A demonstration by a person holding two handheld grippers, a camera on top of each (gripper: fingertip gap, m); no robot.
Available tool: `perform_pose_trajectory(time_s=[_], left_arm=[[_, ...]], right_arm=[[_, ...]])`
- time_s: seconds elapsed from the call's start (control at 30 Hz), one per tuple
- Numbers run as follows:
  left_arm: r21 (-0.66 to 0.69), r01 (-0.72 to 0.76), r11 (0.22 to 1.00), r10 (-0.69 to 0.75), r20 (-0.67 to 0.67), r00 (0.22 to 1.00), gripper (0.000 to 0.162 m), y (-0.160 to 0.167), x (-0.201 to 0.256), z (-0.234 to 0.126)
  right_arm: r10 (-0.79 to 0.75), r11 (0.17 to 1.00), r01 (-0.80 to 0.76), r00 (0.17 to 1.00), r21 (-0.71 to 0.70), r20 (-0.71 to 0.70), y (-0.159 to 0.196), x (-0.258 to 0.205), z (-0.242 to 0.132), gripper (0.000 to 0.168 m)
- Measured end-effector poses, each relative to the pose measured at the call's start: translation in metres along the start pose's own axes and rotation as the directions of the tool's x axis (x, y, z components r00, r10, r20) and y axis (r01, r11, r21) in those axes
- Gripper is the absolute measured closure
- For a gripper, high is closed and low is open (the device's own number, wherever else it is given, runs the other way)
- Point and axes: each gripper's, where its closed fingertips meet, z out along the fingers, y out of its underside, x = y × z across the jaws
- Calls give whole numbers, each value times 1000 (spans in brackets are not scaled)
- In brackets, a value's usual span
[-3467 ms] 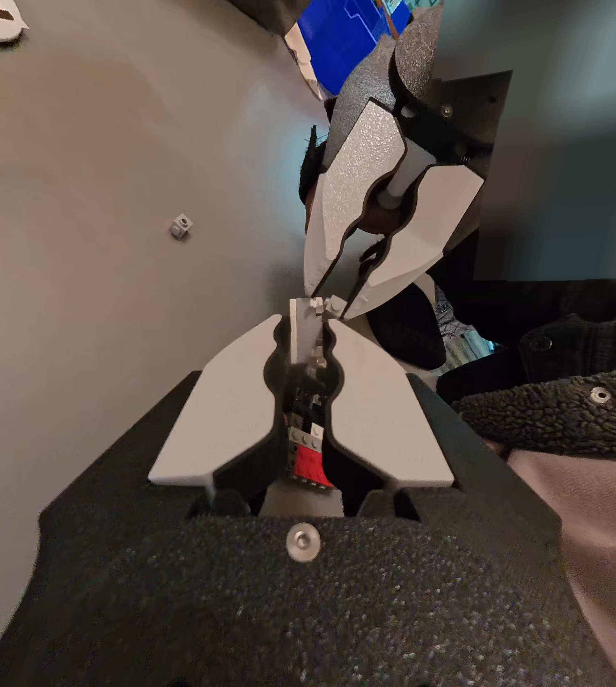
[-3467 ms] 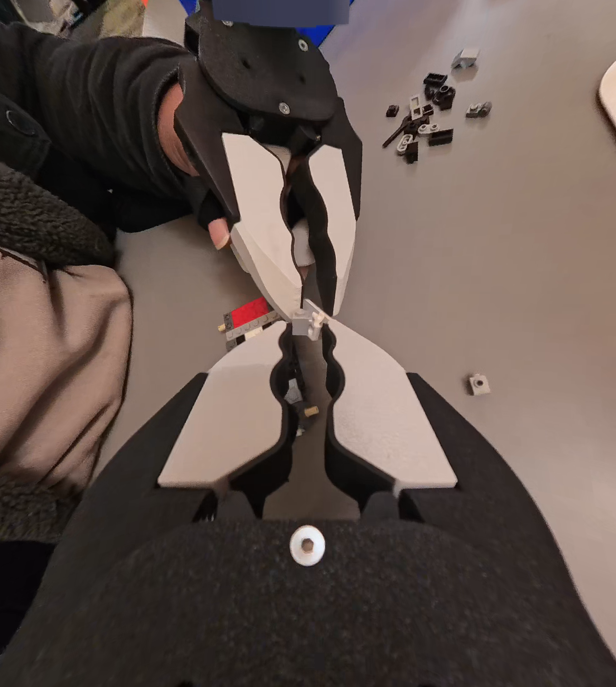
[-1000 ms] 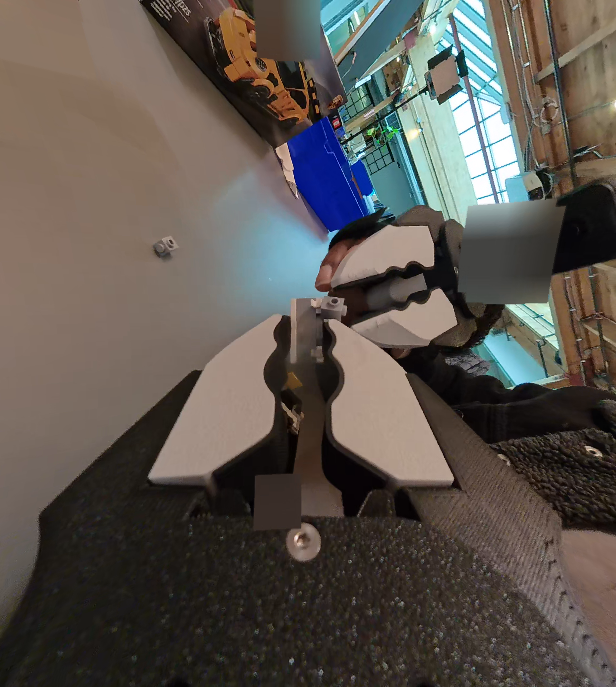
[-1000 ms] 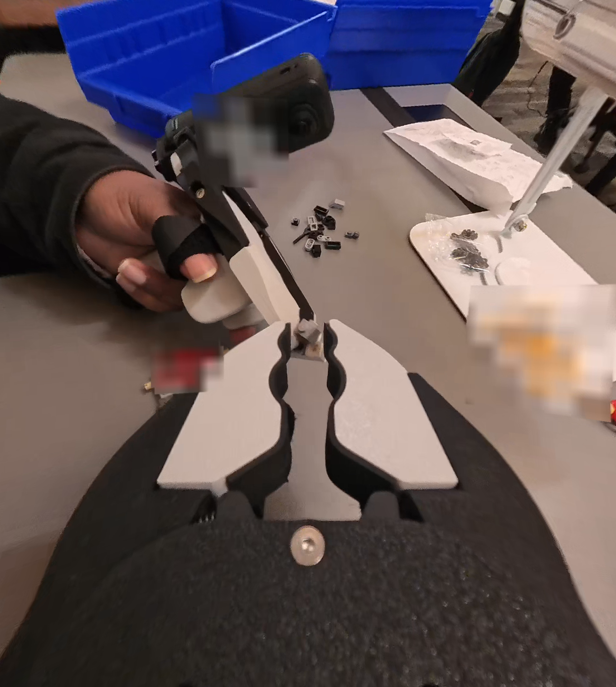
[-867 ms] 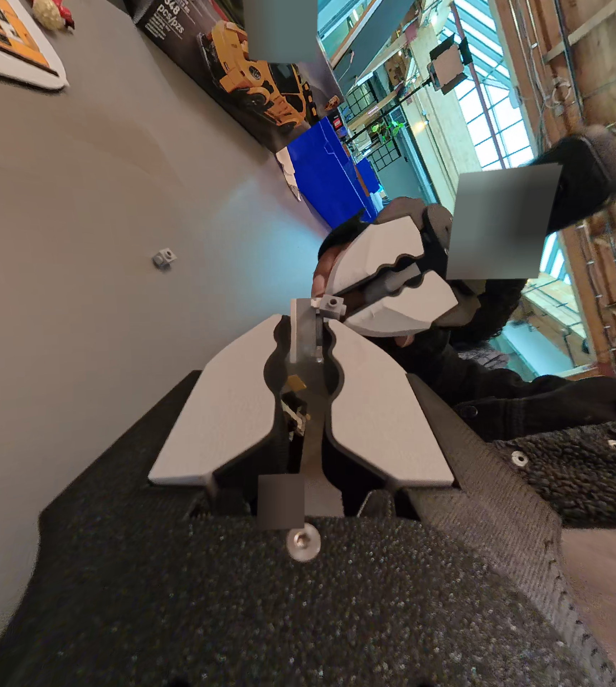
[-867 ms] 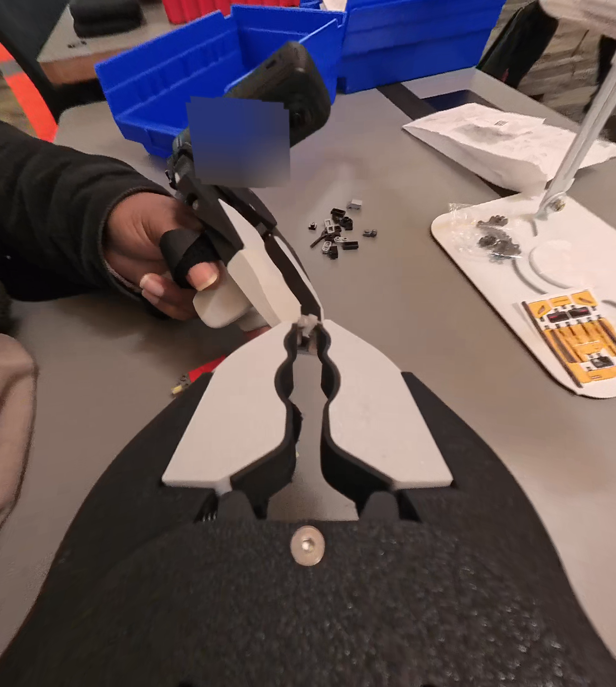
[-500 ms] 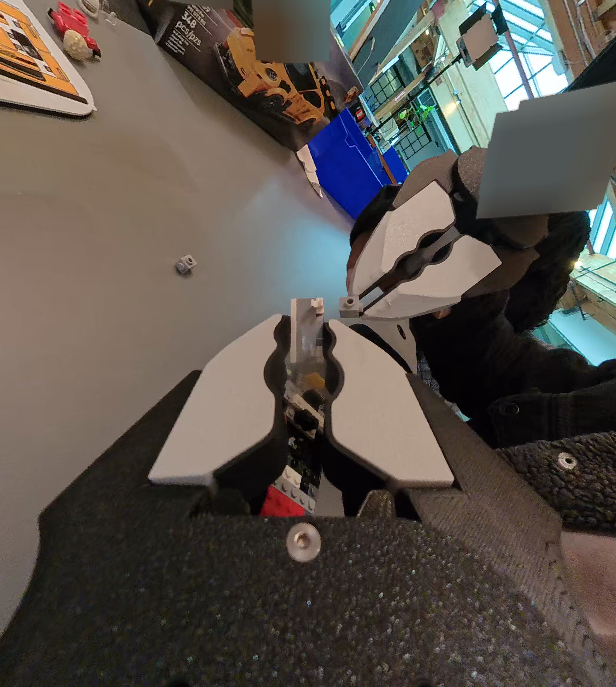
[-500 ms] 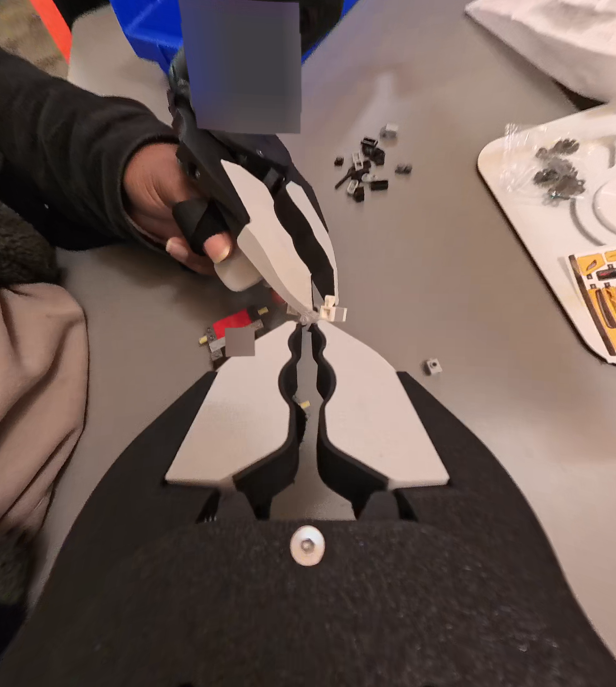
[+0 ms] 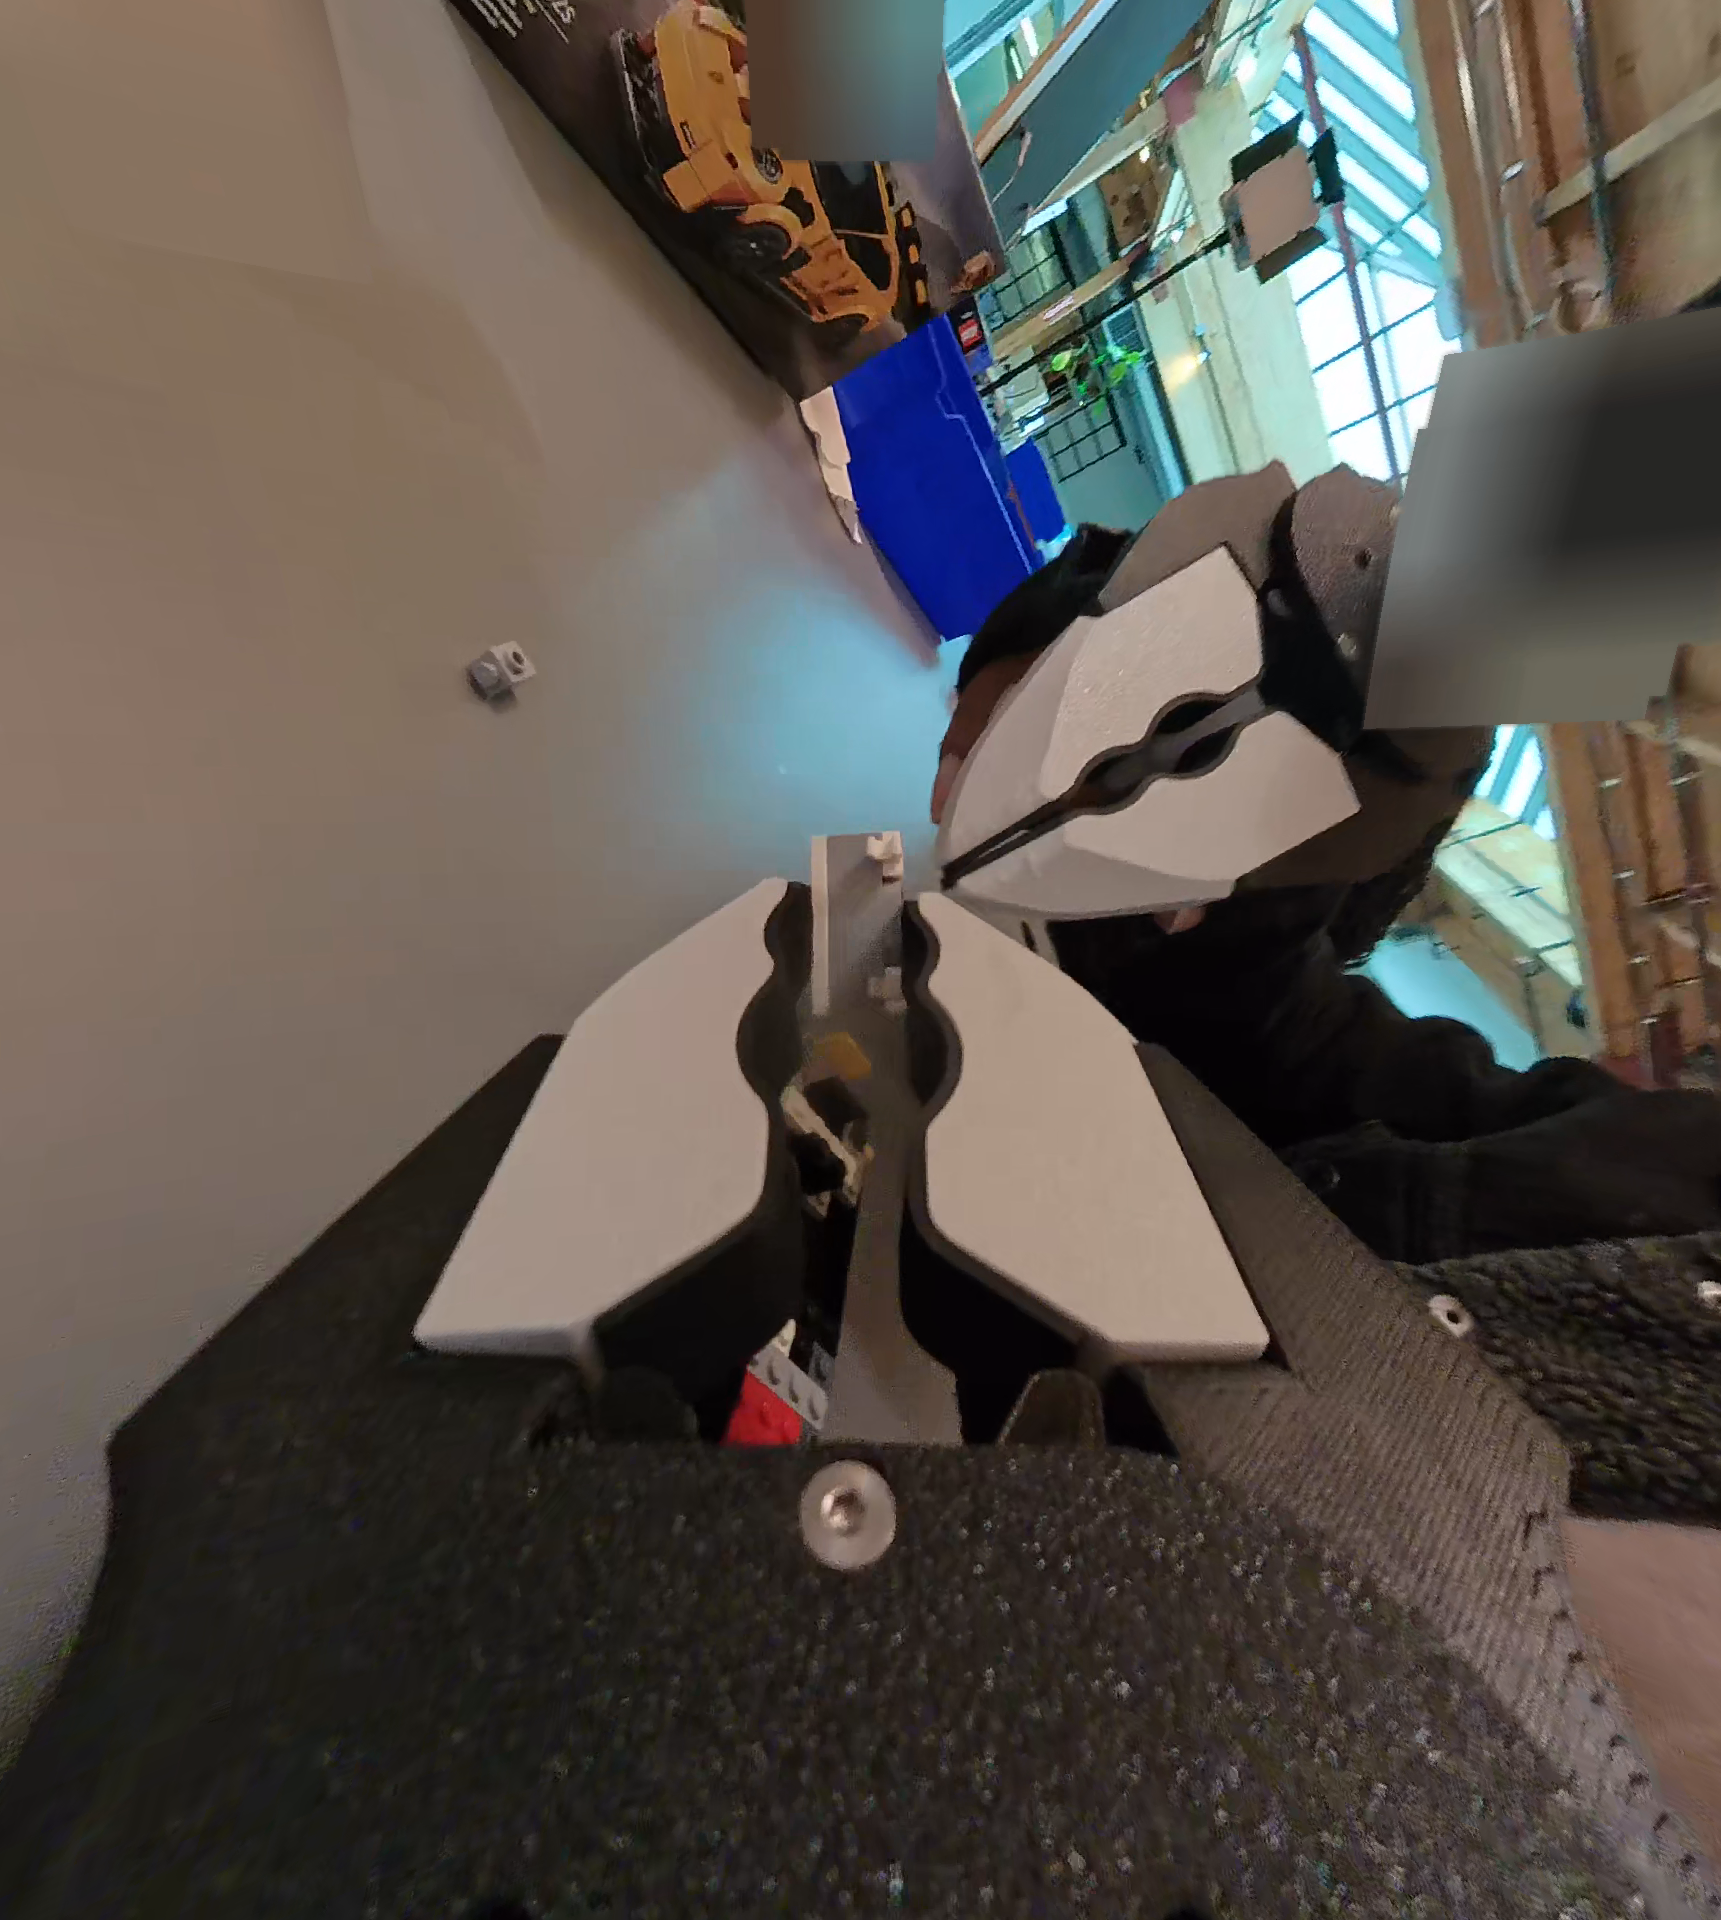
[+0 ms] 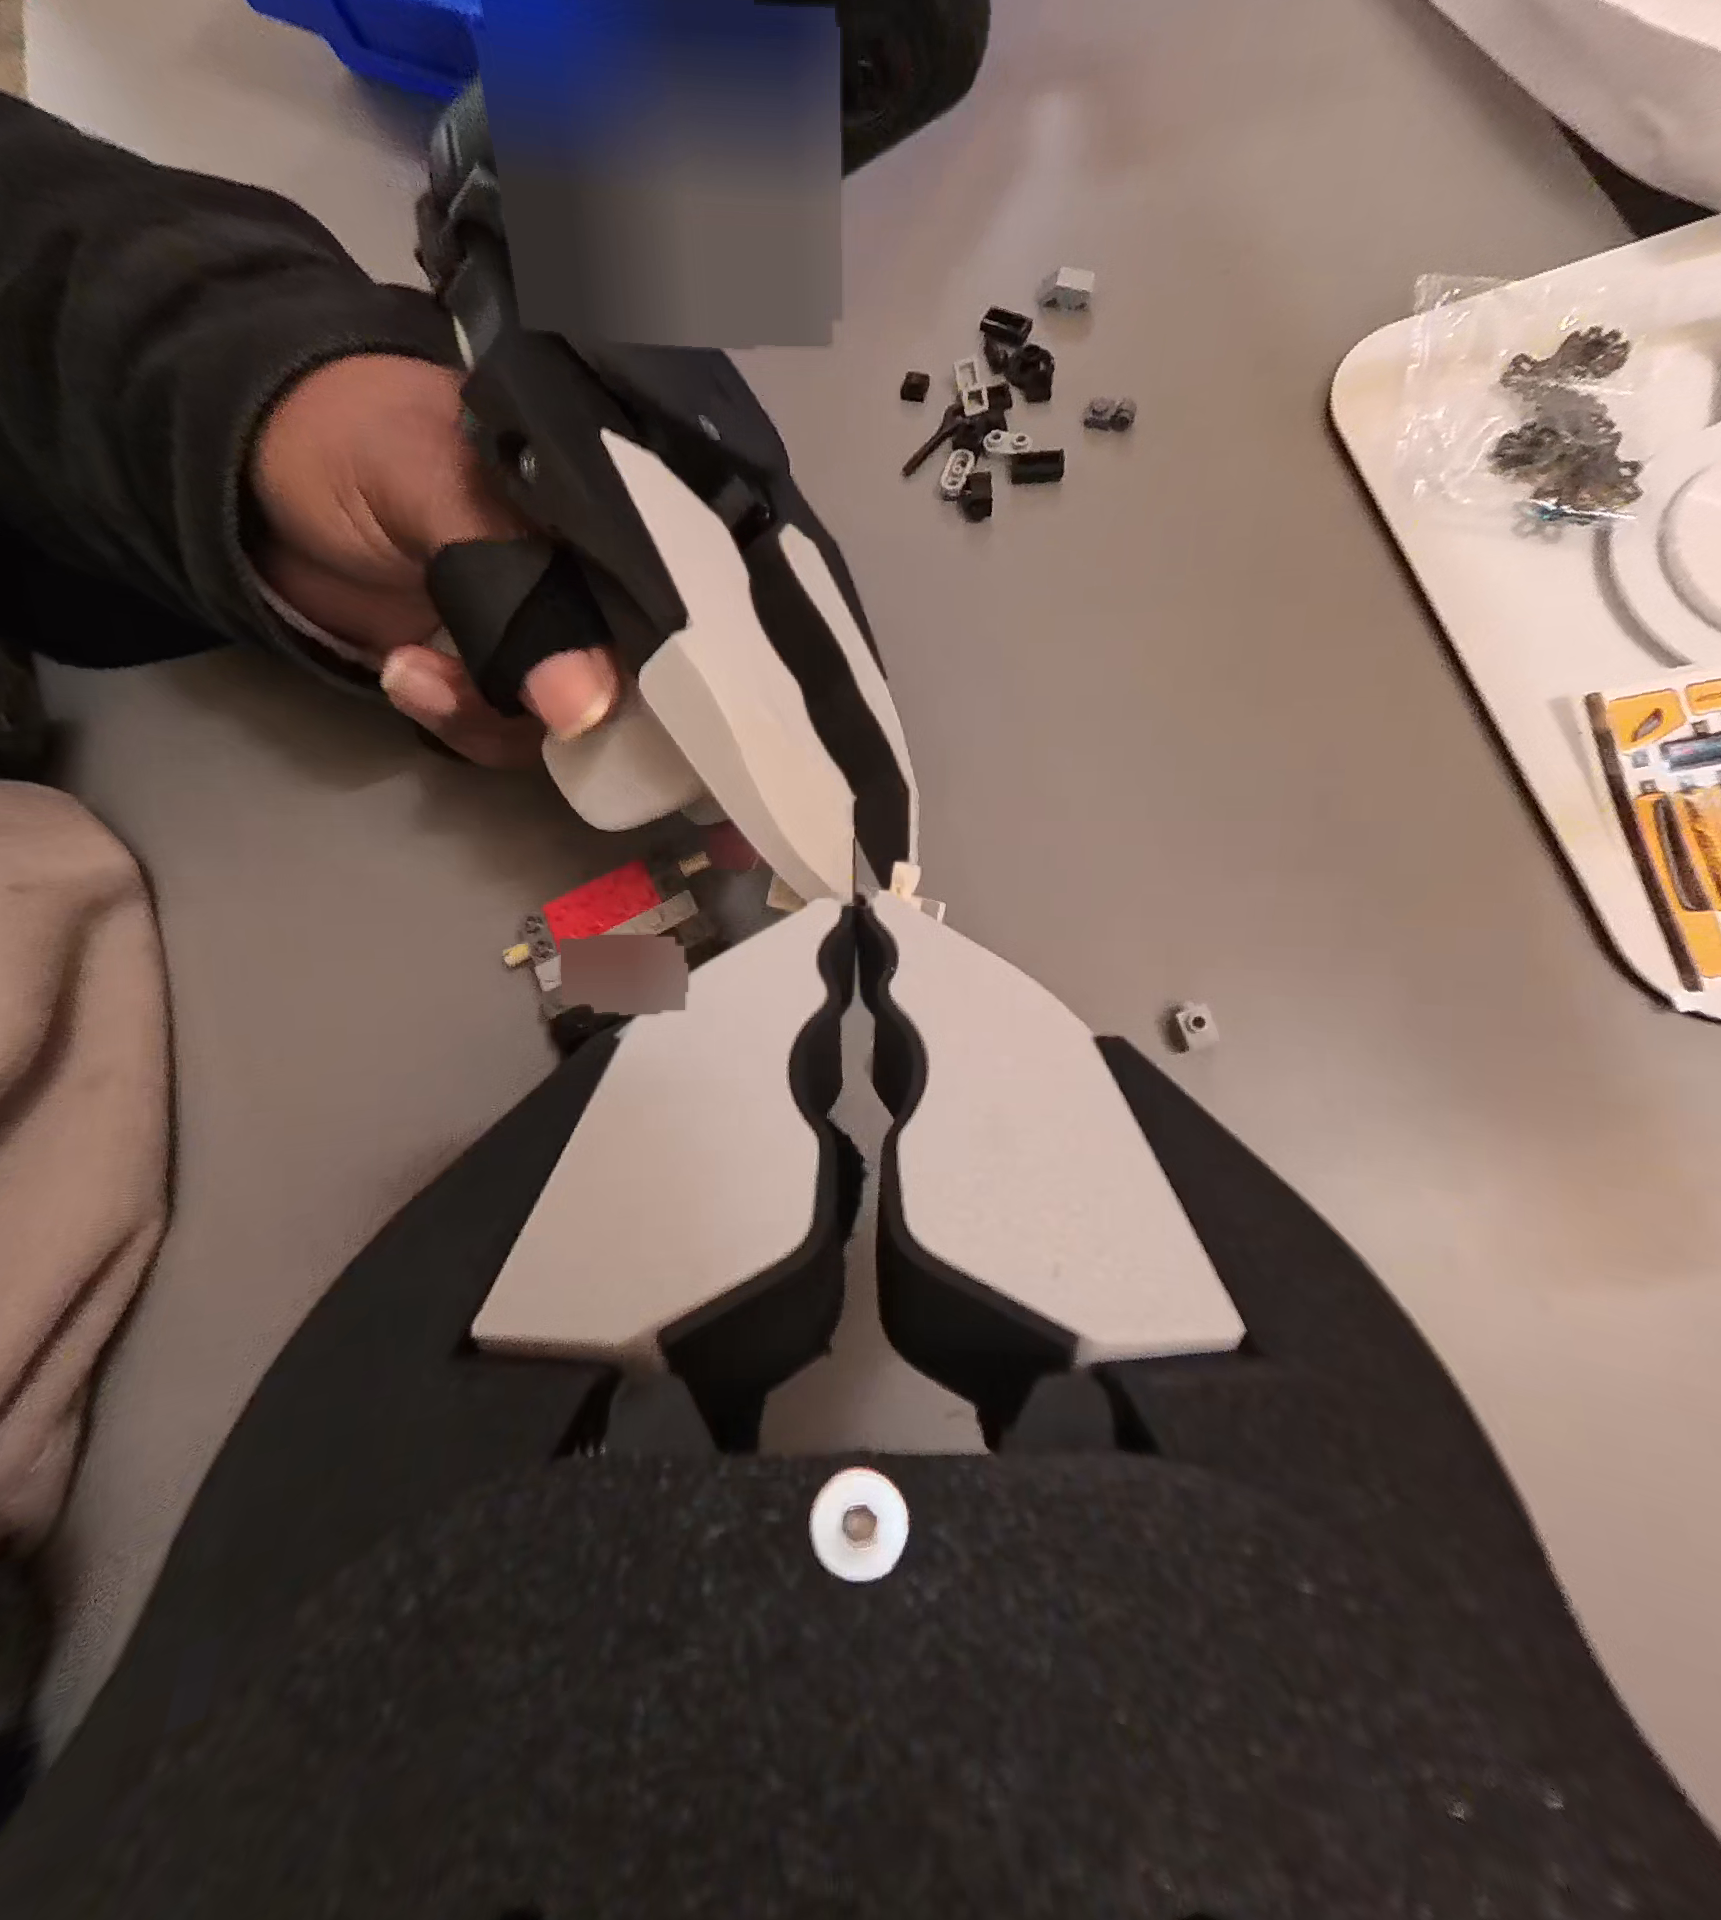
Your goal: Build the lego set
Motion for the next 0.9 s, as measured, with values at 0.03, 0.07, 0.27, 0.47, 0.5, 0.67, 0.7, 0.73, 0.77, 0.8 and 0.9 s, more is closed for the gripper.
perform_pose_trajectory(time_s=[0.03,0.07,0.27,0.47,0.5,0.67,0.7,0.73,0.77,0.8,0.9], left_arm=[[2,24,1000,-24,-13,1000,146,0,0,0],[6,46,999,-46,-23,999,146,-1,0,-1],[40,18,999,-18,13,1000,146,-10,-7,-7],[37,-11,999,10,23,1000,145,-11,-7,-8],[34,-11,999,10,22,1000,145,-10,-6,-7],[22,-14,1000,14,25,1000,145,-7,-7,-5],[21,-16,1000,16,28,999,145,-7,-7,-5],[19,-17,1000,16,30,999,145,-6,-8,-4],[16,-17,1000,16,32,999,145,-5,-8,-3],[15,-16,1000,16,32,999,145,-4,-9,-2],[15,-19,1000,18,33,999,145,-4,-9,-2]], right_arm=[[-17,1000,17,1000,5,-10,1,0,2,168],[-26,999,27,1000,21,-11,1,-1,4,168],[-41,997,47,993,53,-107,11,22,-8,163],[73,997,-63,956,45,-283,71,68,-64,160],[101,995,-90,944,49,-314,83,74,-76,159],[180,984,-169,893,62,-412,136,91,-105,159],[182,983,-170,893,66,-411,140,92,-103,159],[181,983,-169,895,65,-409,143,93,-99,158],[170,985,-160,901,59,-400,145,93,-93,156],[154,988,-144,906,54,-395,145,95,-88,155],[107,994,-106,923,22,-369,145,102,-72,153]])
